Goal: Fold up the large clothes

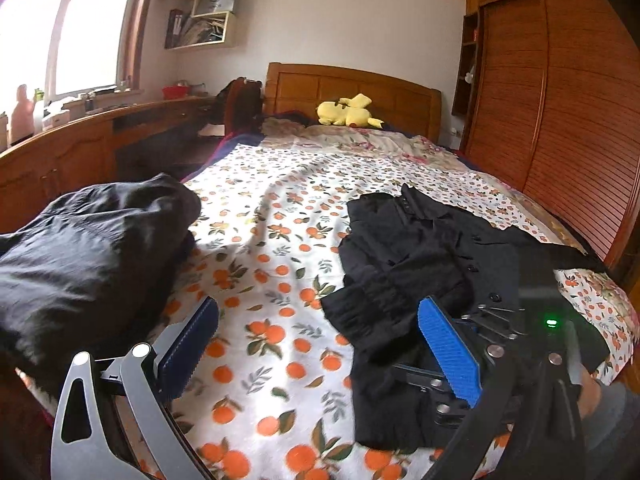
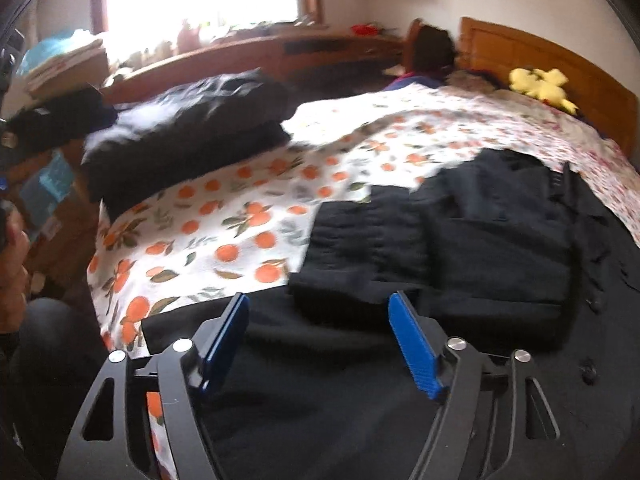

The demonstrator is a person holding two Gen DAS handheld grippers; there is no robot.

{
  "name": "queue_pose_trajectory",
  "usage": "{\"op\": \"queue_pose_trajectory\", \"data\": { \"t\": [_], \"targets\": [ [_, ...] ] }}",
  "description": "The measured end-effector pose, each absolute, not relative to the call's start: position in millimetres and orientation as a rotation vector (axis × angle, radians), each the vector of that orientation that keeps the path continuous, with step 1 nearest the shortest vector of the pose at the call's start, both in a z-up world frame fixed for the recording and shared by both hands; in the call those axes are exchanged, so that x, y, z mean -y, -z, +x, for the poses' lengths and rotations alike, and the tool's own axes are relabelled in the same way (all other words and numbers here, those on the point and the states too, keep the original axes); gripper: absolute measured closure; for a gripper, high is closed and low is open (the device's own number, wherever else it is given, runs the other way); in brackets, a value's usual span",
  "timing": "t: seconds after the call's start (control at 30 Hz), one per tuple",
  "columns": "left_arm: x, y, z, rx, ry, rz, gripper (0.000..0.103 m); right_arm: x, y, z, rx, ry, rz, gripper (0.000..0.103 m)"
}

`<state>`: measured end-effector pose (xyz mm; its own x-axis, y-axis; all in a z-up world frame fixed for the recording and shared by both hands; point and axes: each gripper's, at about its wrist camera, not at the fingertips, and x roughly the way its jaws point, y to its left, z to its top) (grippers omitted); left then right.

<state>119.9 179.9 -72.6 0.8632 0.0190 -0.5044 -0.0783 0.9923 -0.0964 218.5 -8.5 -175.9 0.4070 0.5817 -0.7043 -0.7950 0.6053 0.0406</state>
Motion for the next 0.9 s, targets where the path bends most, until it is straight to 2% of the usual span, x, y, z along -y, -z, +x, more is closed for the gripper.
{"op": "queue_pose_trajectory", "data": {
  "t": [0.3, 0.4, 0.47, 0.5, 0.53, 0.57, 0.63, 0.9],
  "targets": [
    [-192, 71, 99, -0.541, -0.062, -0.087, 0.002, -23, 193, 233, -0.813, -0.871, -0.398, 0.042],
    [-188, 70, 95, -0.544, -0.058, -0.081, 0.002, -23, 198, 239, -0.836, -0.860, -0.397, 0.052],
    [-185, 70, 92, -0.545, -0.053, -0.075, 0.002, -23, 201, 242, -0.843, -0.841, -0.409, 0.067],
    [-183, 69, 92, -0.548, -0.051, -0.072, 0.002, -22, 203, 244, -0.849, -0.838, -0.409, 0.068],
    [-181, 68, 91, -0.549, -0.049, -0.070, 0.002, -21, 203, 245, -0.852, -0.836, -0.406, 0.074],
    [-180, 68, 91, -0.550, -0.046, -0.069, 0.002, -18, 203, 247, -0.850, -0.828, -0.404, 0.087],
    [-175, 67, 90, -0.551, -0.038, -0.064, 0.002, -9, 198, 250, -0.848, -0.858, -0.354, 0.094],
    [-143, 65, 93, -0.555, 0.019, -0.032, 0.002, 46, 154, 240, -0.720, -0.862, -0.249, 0.097]
  ]
}}
